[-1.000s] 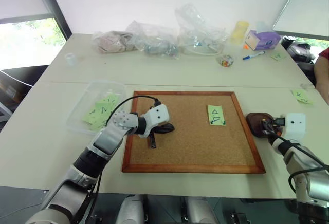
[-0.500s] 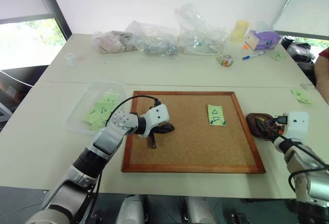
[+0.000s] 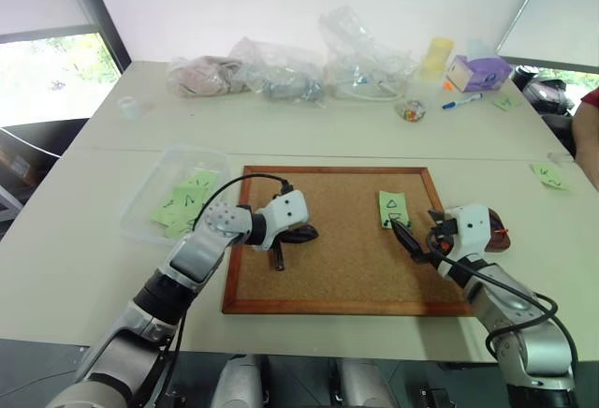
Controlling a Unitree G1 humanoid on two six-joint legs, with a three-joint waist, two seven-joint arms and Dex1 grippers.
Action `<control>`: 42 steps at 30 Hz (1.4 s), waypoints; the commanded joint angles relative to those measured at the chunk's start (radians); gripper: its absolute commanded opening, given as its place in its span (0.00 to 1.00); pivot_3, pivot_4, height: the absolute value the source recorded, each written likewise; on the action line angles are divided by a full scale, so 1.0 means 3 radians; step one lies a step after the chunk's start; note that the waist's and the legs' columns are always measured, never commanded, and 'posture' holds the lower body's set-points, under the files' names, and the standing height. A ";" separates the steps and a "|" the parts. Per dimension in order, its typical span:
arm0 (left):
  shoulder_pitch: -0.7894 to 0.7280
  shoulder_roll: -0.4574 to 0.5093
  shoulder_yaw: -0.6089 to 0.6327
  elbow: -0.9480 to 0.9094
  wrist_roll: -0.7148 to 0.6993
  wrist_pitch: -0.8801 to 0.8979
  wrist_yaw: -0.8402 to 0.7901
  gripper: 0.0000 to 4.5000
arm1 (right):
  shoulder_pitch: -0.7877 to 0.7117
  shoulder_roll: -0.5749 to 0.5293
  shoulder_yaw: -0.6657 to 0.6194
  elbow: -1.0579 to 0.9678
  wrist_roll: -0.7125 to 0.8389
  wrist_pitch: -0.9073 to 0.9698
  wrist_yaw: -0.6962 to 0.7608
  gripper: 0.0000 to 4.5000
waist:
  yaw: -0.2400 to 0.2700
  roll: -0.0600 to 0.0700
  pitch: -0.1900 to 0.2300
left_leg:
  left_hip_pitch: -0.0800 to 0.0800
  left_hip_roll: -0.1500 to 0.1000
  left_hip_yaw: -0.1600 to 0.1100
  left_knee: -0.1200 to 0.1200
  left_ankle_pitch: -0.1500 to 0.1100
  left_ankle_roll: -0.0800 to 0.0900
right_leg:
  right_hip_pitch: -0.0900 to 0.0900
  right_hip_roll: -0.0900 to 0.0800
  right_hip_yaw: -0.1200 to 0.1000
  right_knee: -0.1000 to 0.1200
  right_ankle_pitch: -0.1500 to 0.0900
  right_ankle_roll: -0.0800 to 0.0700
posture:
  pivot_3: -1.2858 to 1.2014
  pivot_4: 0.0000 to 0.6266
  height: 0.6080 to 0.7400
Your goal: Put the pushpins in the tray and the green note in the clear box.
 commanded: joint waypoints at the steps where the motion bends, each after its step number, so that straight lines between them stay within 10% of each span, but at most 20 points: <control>1: 0.0027 0.0011 -0.0084 0.0070 0.0088 0.0049 0.0004 0.00 | 0.0008 0.0041 -0.0009 0.0001 -0.0019 -0.0094 -0.0002 0.99 | 0.0000 0.0000 0.0000 | 0.0000 0.0000 0.0000 0.0000 0.0000 0.0000 | 0.0000 0.0000 0.0000 0.0000 0.0000 0.0000 | 0.52 0.24 0.98; 3: 0.0030 0.0008 -0.0085 0.0068 0.0089 0.0053 0.0006 0.00 | 0.0011 0.0056 -0.0010 0.0030 -0.0025 -0.0109 0.0008 0.99 | 0.0000 0.0000 0.0000 | 0.0000 0.0000 0.0000 0.0000 0.0000 0.0000 | 0.0000 0.0000 0.0000 0.0000 0.0000 0.0000 | 0.52 0.24 0.98; 12: 0.0033 0.0000 -0.0090 0.0062 0.0093 0.0055 0.0018 0.00 | 0.0004 0.0084 0.0000 0.0097 0.0004 -0.0116 0.0043 0.03 | 0.0000 0.0000 0.0000 | 0.0000 0.0000 0.0000 0.0000 0.0000 0.0000 | 0.0000 0.0000 0.0000 0.0000 0.0000 0.0000 | 0.52 0.24 0.98; 42: -0.0039 0.0060 -0.0180 0.0179 0.0191 0.0050 -0.0077 0.00 | 0.0218 0.0212 -0.0895 0.0071 -0.0048 -0.0513 -0.0687 0.01 | -0.0007 0.0001 -0.0002 | 0.0001 0.0001 0.0001 -0.0001 0.0000 0.0000 | 0.0000 -0.0001 0.0000 -0.0001 0.0000 -0.0001 | 0.52 0.24 0.98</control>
